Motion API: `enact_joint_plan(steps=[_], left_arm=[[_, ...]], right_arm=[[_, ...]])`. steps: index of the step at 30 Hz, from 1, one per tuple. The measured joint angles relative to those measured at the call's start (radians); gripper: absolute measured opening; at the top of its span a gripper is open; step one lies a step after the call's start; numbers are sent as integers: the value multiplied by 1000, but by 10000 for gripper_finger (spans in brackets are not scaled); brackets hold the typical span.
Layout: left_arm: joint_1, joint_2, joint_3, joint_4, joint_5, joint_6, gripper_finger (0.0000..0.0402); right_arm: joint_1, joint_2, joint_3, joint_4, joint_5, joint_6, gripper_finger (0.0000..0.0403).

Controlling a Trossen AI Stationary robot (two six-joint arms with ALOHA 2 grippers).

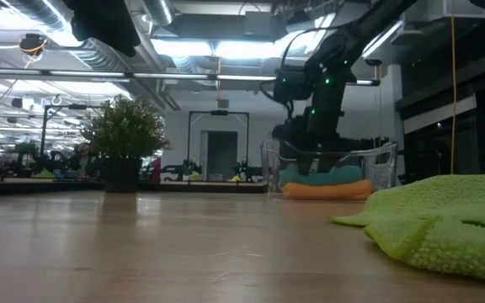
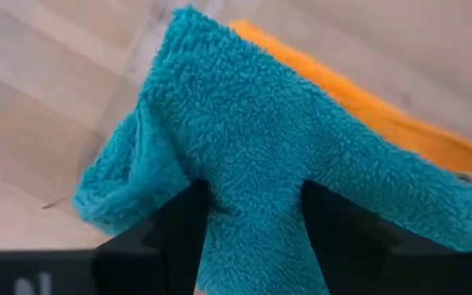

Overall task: Fold microfiber towels
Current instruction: Stack the blue microfiber cloth on top of the yellow microfiber cloth in the bin

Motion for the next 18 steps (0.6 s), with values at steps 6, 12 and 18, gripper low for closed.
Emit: enact_joint_plan(steps=[6,12,18], left_arm=[[0,0,0,-1,0,0,135],[0,0,0,-17,0,0,135],[0,0,0,-18,0,0,135]], right_arm=[[-1,20,3,5,-18,3,202],[0,-60,-2,-13,-37,-1,202],[0,-136,-1,-114,73,-34,202]])
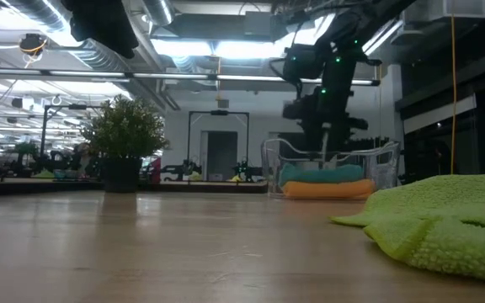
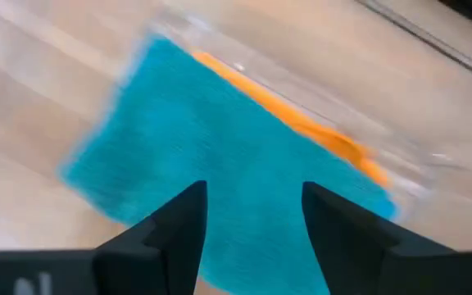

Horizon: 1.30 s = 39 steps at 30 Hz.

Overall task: Fold microfiber towels
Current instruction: Stack the blue microfiber cloth on top of the yellow microfiber cloth in the bin, then fold the green microfiber cloth

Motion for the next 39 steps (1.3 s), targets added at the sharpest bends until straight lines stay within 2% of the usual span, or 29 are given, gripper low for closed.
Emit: enact_joint_plan(steps=[4,9,13,19,26,34,39], left_arm=[[0,0,0,0,-5,0,135],[0,0,0,0,-17,0,135],[0,0,0,0,-21,0,135],[0,0,0,0,-22,0,135],[0,0,0,0,-22,-1,135],[0,0,0,0,-22,-2,135],[0,0,0,1,-22,-4,135]], right_arm=[[-4,27,0,-21,-2,-12,202],[-3,89,0,36,-82,-13,202],[-2,140,0,34,-90,-15,202],[-3,141,2,31,-93,-16,202],[-3,56,2,10,-90,-14,202],[5,-78,78,-85,-95,-18,202],[49,-182,106,-98,-217,-44,202]])
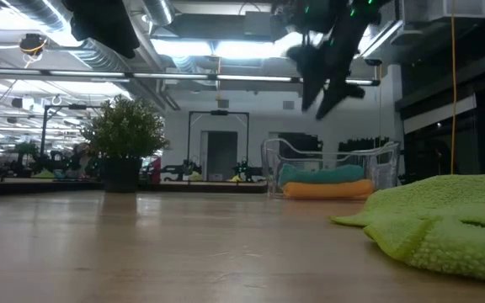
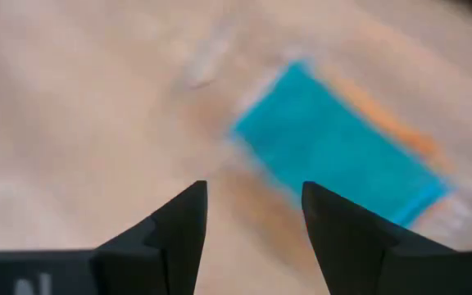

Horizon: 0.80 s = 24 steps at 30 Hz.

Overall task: Fold microfiber towels
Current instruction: Fold the green microfiber cloth

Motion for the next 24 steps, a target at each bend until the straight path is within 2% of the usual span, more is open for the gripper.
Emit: enact_joint_plan(steps=[3,5,13,19,24], left_arm=[[0,0,0,6,0,-6,135],[0,0,0,5,0,-22,135],[0,0,0,44,0,-31,135],[0,0,0,48,-11,-31,135],[0,0,0,48,-14,-31,135]], right_arm=[[65,-74,6,-24,-109,40,202],[131,-124,2,-28,-121,52,202],[389,-211,0,-40,22,36,202],[496,-211,-2,-44,15,27,202],[532,-211,-2,-44,15,58,202]])
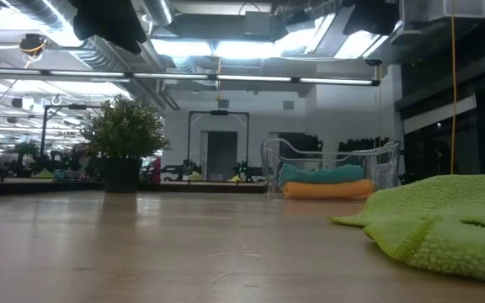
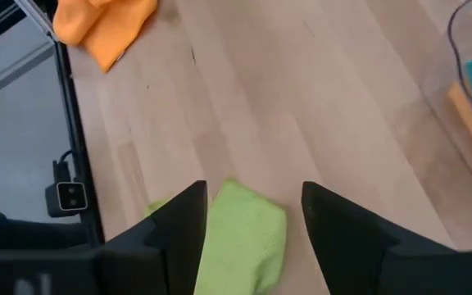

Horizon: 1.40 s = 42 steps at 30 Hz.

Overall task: Fold microfiber towels
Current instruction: Fold the green microfiber cloth

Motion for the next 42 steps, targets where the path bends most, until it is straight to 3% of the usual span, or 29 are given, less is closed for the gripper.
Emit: enact_joint_plan(steps=[12,23,31,34,38,42], left_arm=[[0,0,0,23,-66,-1,135],[0,0,0,232,-43,-23,135],[-10,57,2,372,-40,-26,135],[-27,104,2,422,-39,-29,135],[-54,170,2,477,-37,-53,135],[-78,219,2,502,-35,-52,135]], right_arm=[[54,0,0,0,0,24,202],[148,2,0,1,34,151,202],[262,63,0,15,40,158,202],[305,104,0,30,111,213,202],[355,169,-1,33,250,409,202],[393,264,-1,87,280,468,202]])
